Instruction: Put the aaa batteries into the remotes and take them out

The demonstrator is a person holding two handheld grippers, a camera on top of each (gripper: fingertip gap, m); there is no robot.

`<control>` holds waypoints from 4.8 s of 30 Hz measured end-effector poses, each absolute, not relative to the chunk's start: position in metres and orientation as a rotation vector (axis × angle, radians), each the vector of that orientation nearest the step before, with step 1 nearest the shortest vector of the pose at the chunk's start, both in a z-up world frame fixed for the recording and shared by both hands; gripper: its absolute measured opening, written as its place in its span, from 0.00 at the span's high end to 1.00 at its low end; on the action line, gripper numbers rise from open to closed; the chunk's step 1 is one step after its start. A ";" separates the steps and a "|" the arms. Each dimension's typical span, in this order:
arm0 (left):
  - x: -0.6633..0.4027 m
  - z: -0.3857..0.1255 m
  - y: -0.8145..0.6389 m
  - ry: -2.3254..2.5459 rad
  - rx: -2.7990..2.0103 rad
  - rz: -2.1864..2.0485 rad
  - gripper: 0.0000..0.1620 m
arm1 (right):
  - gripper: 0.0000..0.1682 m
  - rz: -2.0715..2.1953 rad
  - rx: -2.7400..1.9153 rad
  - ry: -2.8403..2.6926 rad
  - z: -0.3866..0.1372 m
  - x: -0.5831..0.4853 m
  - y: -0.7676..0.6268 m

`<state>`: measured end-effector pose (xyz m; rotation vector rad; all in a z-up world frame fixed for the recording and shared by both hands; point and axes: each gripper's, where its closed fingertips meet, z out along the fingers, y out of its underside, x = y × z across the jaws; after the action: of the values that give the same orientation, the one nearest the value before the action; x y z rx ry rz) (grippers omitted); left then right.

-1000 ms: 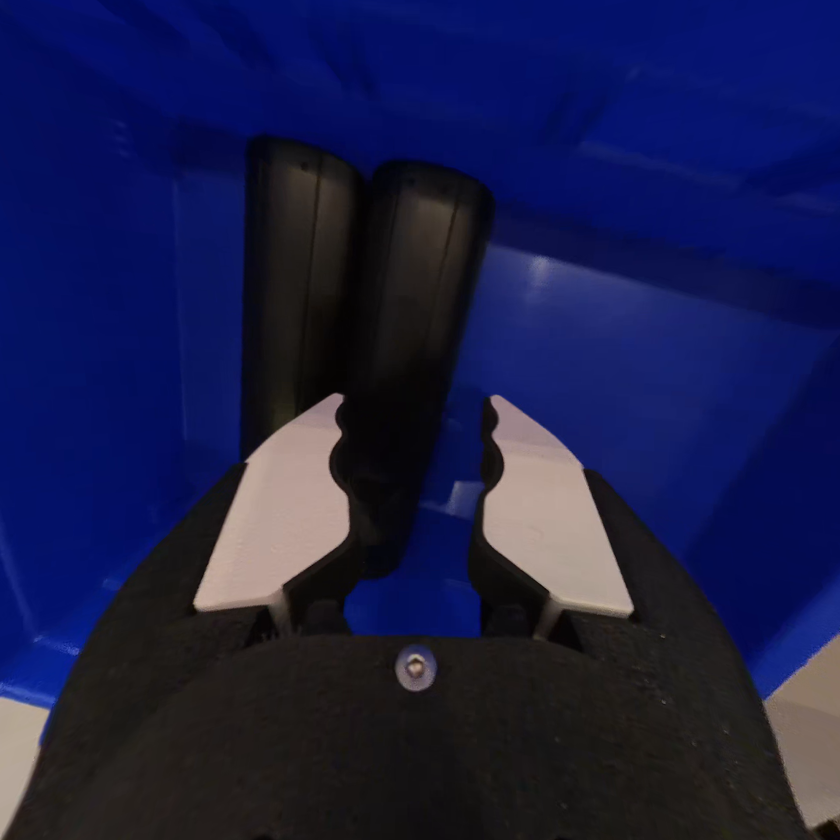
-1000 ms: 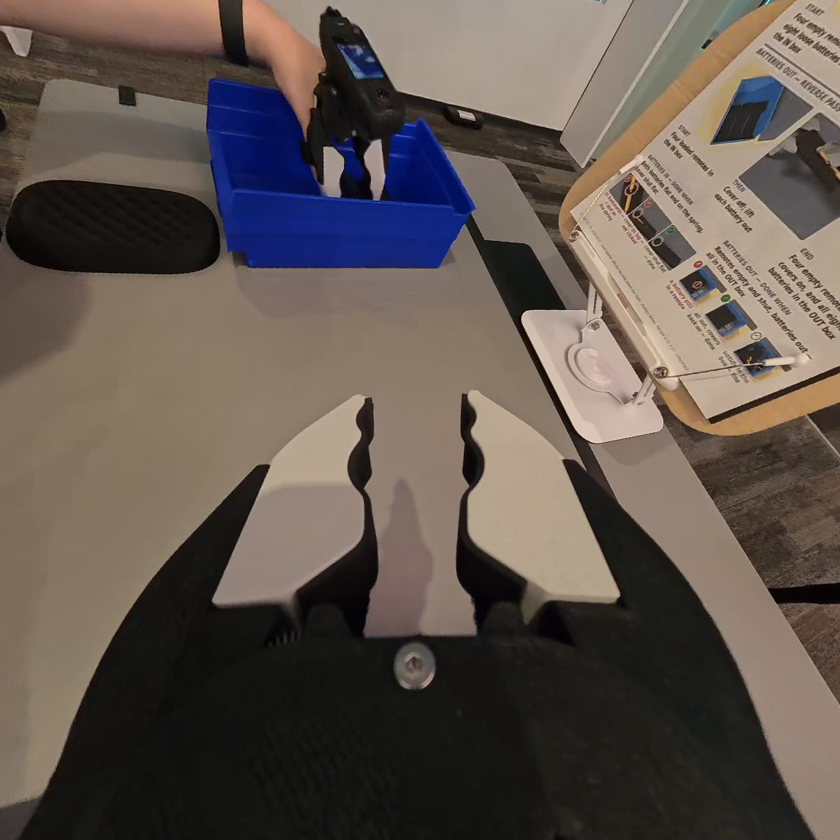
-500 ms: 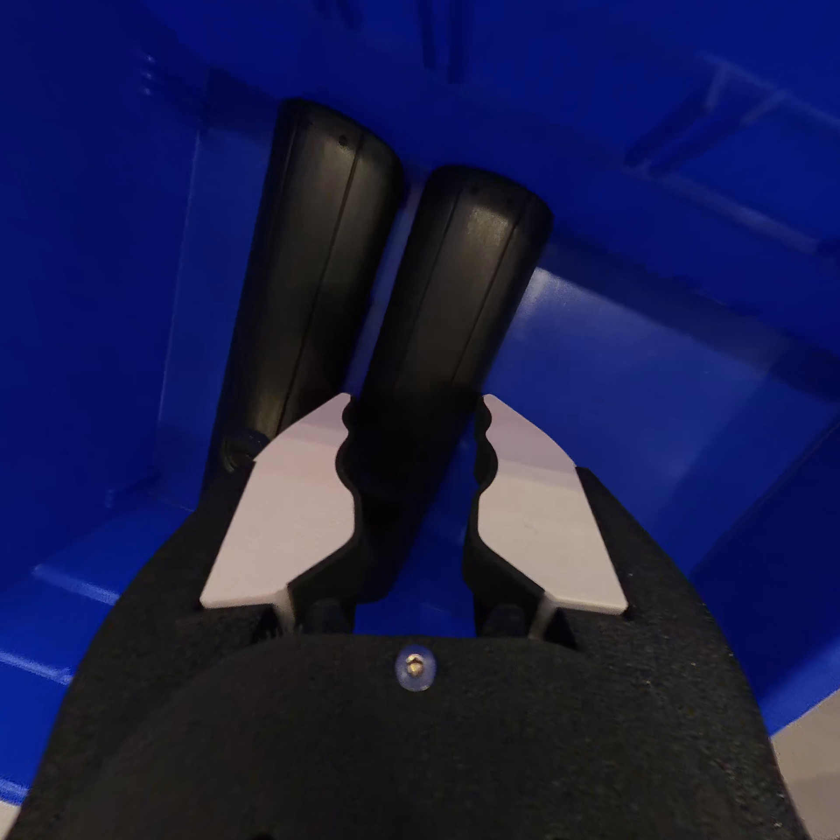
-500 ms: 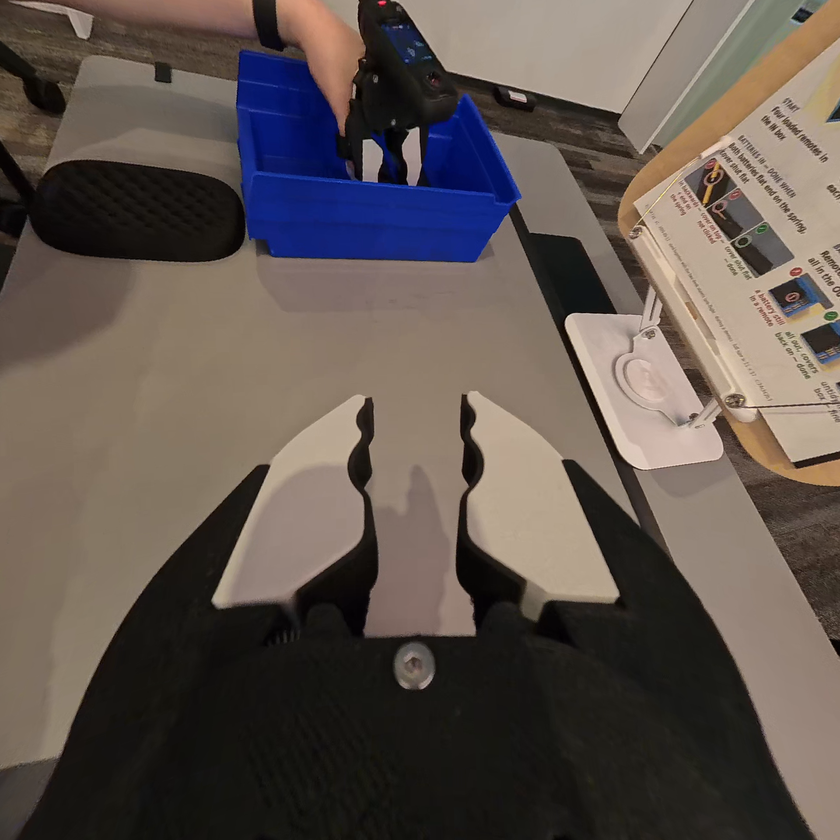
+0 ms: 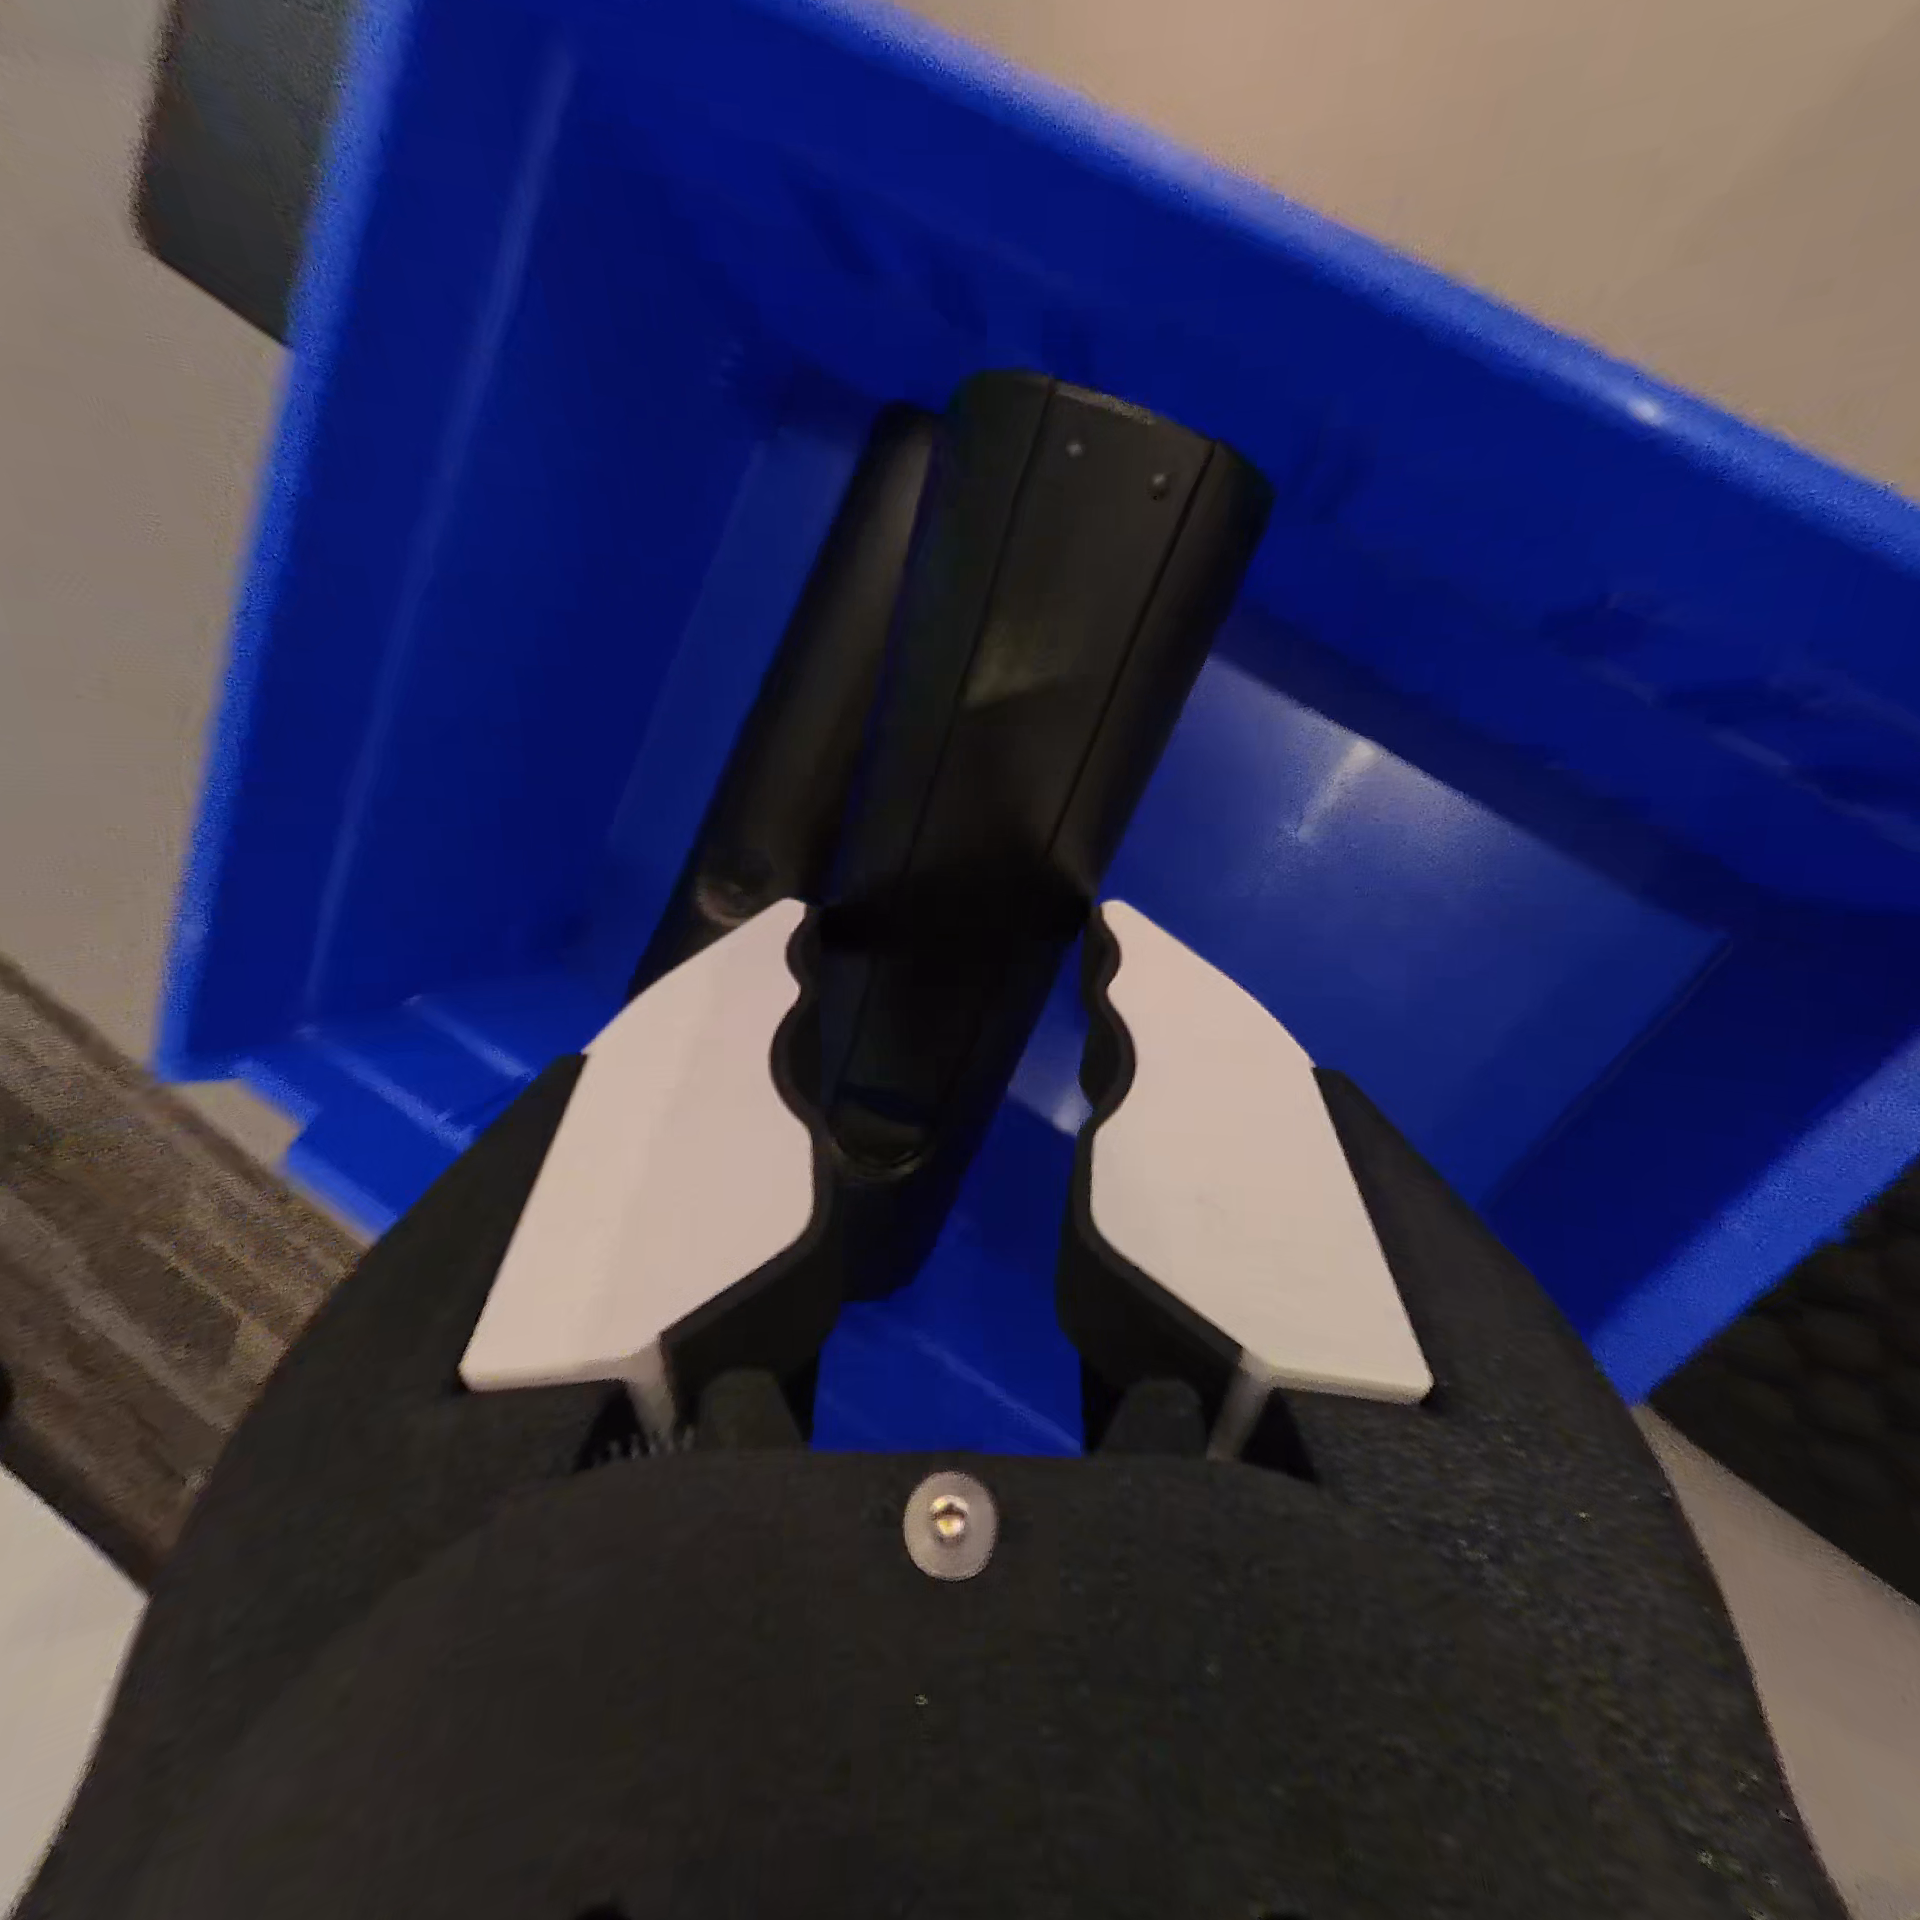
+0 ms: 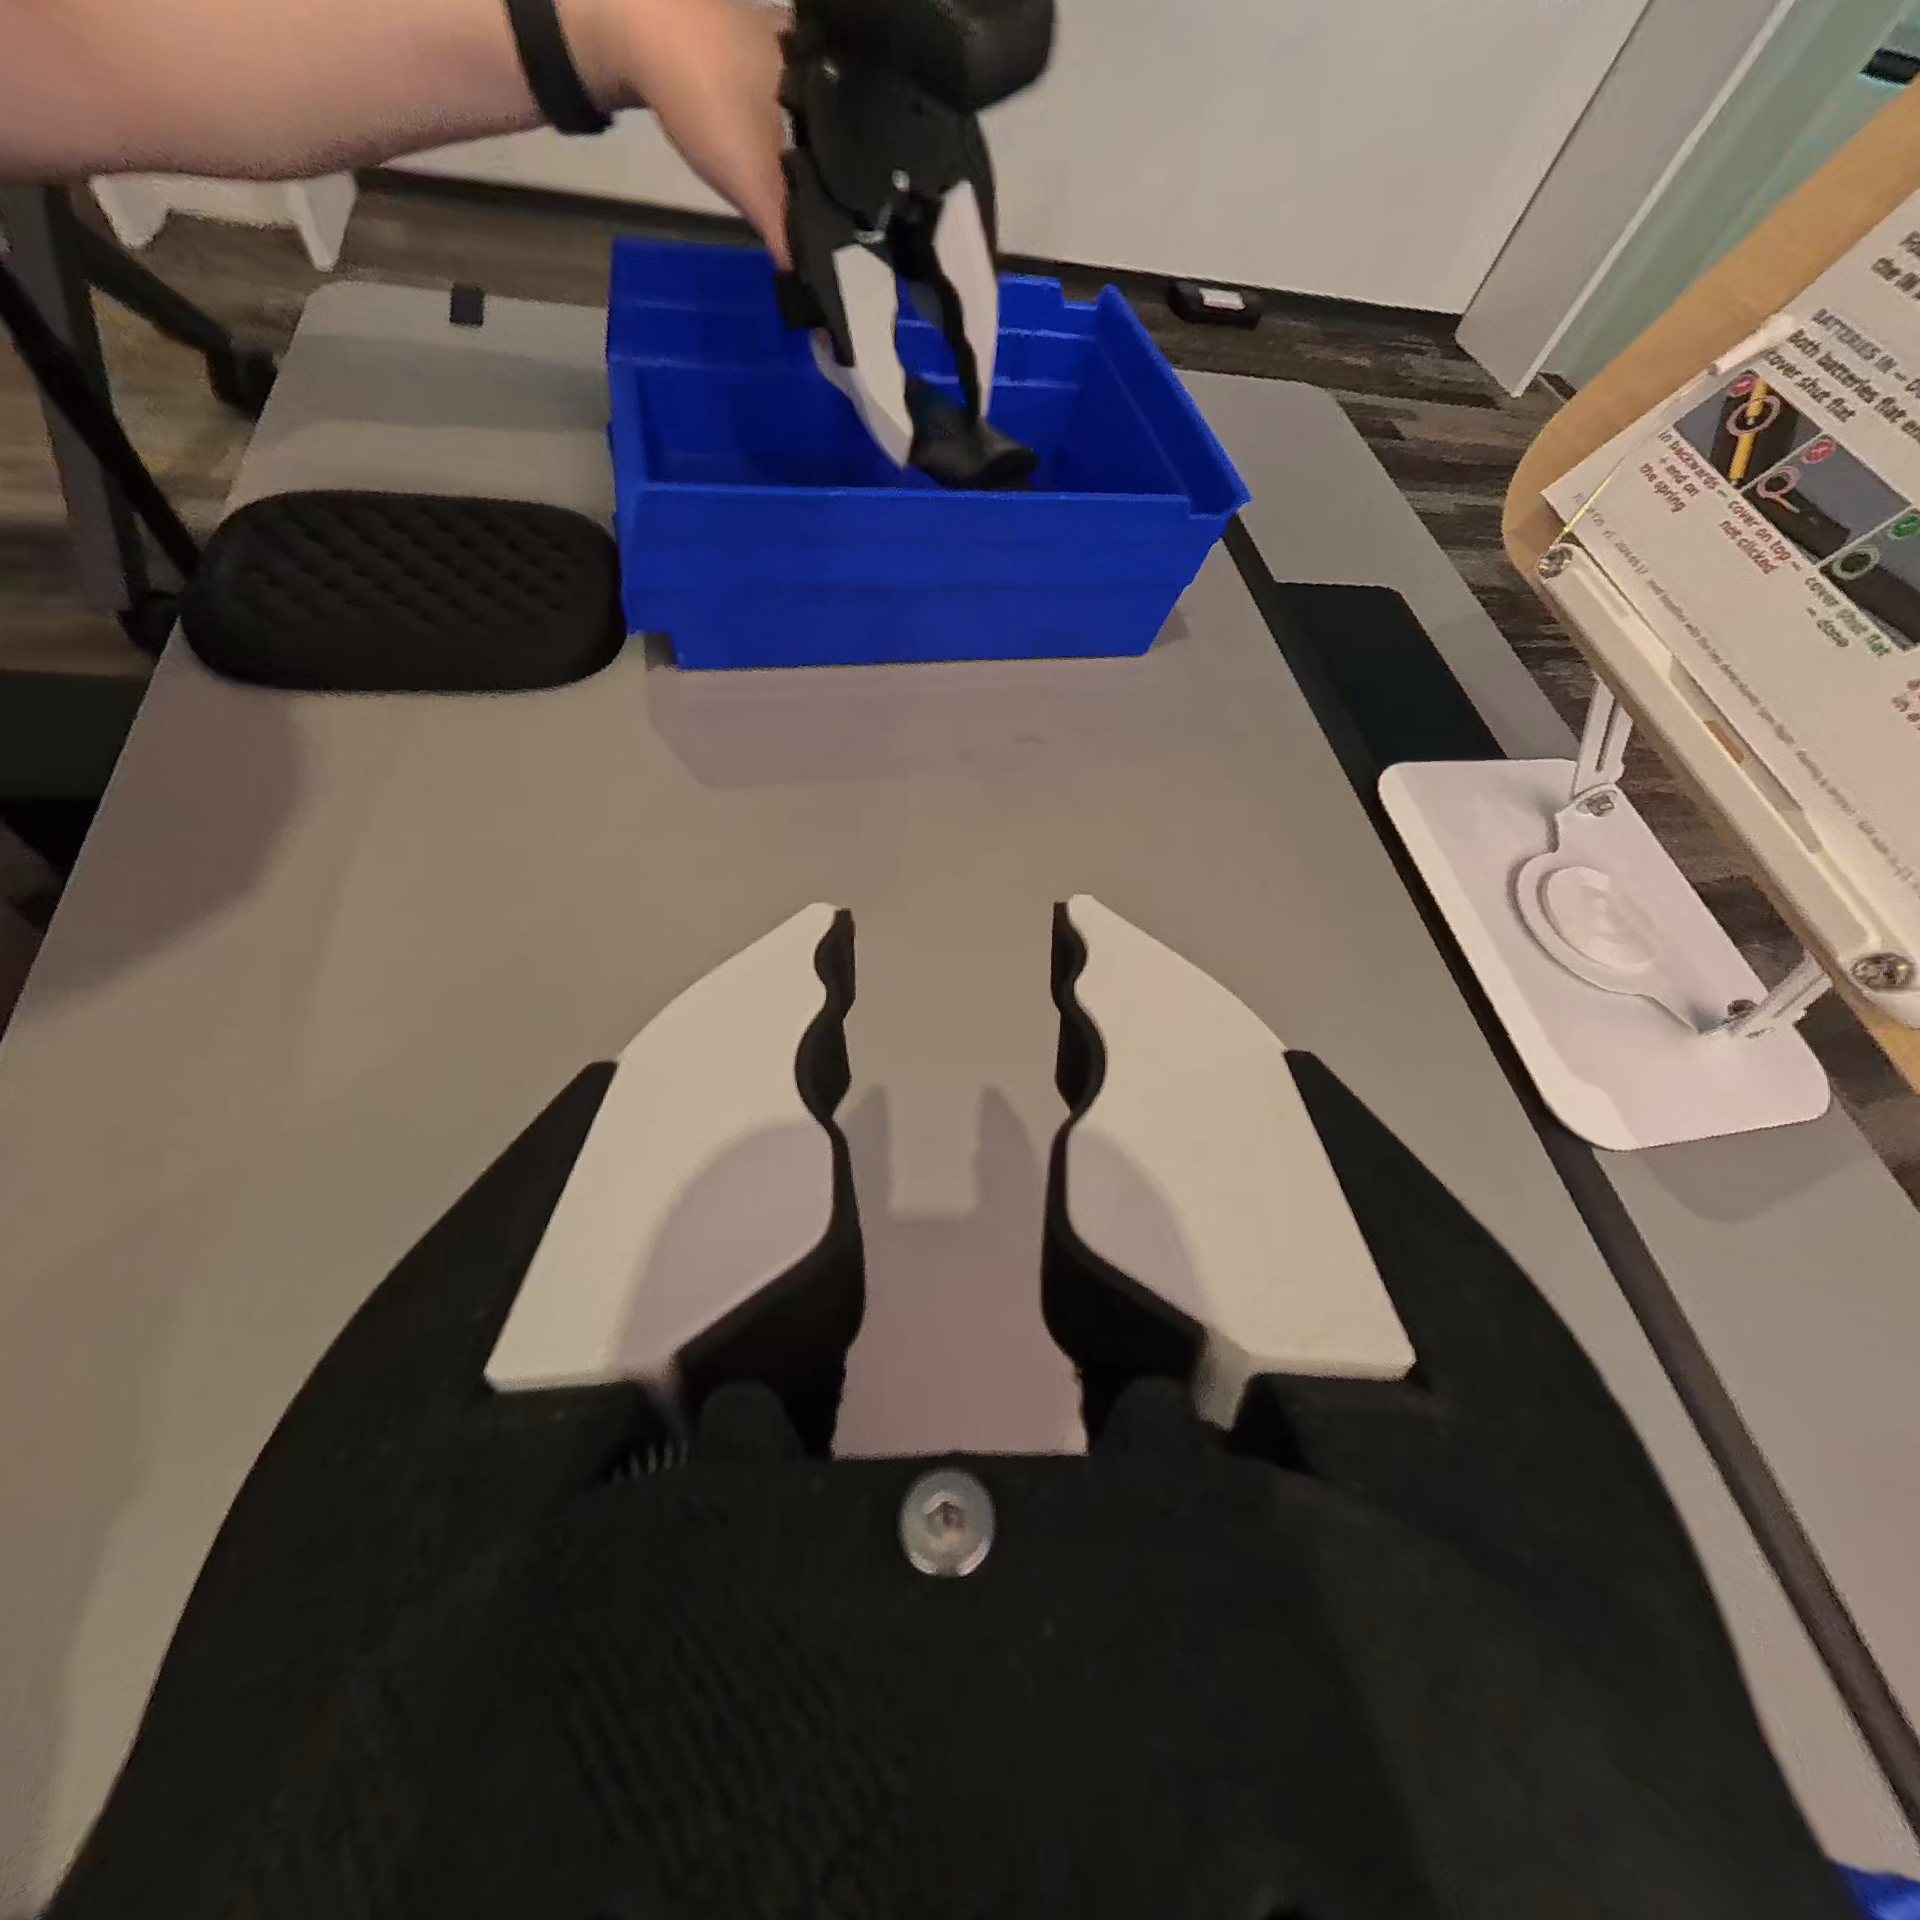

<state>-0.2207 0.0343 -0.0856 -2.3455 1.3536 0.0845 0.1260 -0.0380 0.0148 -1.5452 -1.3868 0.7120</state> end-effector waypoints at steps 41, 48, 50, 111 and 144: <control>0.015 0.068 0.060 0.967 -1.839 -0.210 0.67 | 0.86 1.463 -1.702 -0.322 0.011 0.131 0.068; 0.022 0.074 0.032 0.799 -1.698 -0.855 0.60 | 0.86 1.758 -1.421 -0.305 0.066 0.161 0.047; 0.034 0.075 0.024 0.800 -1.653 -0.954 0.56 | 0.86 1.817 -1.359 -0.344 0.081 0.160 0.036; 0.050 0.085 -0.003 0.854 -1.344 -1.311 0.86 | 0.84 1.871 -1.379 -0.678 0.068 0.093 0.002; 0.063 0.072 -0.023 1.096 -1.395 -1.096 0.73 | 0.85 1.638 -1.369 -0.833 0.086 0.087 -0.020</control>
<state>0.0625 -0.0227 0.0721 -1.3952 1.0960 -1.0961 0.0870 -0.0197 0.0861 -1.3687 -0.8332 1.6383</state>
